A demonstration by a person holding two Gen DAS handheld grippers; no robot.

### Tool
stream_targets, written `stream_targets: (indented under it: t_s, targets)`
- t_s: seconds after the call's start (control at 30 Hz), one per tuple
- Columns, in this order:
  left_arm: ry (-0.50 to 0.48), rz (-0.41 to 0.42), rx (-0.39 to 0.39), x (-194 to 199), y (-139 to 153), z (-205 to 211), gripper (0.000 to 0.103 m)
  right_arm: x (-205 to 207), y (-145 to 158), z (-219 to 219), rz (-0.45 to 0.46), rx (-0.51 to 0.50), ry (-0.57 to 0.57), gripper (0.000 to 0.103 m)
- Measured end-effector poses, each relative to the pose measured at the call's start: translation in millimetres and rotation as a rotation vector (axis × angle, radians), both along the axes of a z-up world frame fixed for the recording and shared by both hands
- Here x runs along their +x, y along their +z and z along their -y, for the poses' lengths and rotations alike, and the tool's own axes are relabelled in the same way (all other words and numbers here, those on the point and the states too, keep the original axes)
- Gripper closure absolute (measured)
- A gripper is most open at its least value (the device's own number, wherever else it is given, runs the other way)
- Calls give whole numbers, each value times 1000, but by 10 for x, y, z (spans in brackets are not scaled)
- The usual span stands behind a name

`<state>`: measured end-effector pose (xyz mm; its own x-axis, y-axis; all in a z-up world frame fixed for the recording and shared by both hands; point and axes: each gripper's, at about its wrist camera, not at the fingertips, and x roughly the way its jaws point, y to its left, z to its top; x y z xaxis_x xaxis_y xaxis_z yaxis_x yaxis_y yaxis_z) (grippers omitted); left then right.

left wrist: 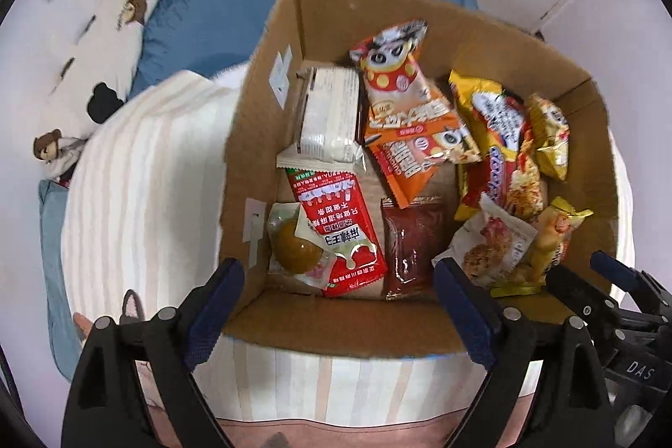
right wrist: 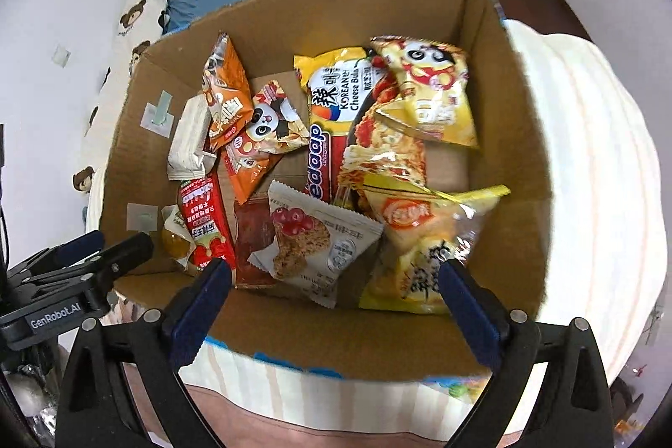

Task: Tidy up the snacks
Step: 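Carry the pastry and oat biscuit packet into the box and open both tools, then grasp the red candy packet on the mat with the left tool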

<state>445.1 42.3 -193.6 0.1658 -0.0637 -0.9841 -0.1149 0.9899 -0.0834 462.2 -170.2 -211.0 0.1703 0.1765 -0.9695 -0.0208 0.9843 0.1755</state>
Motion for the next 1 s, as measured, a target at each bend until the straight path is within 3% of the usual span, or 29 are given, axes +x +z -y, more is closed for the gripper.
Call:
stream_targets:
  t_s: [0.23,0.53,0.8,1.0]
  targets:
    - [1,177,59,-457,474,109,10,-388,404,100,109,-10,-9,2]
    - [-4,323,106,-972,907,253,10,-973,910,105,253,-31,-6,2]
    - [-5,378,131,-1317,1097,346,10,-1346,1161,114,306,3,1,2]
    - [-22,363,137,-1696,972,467,10,-1712,1010,276,256,78,-19,2]
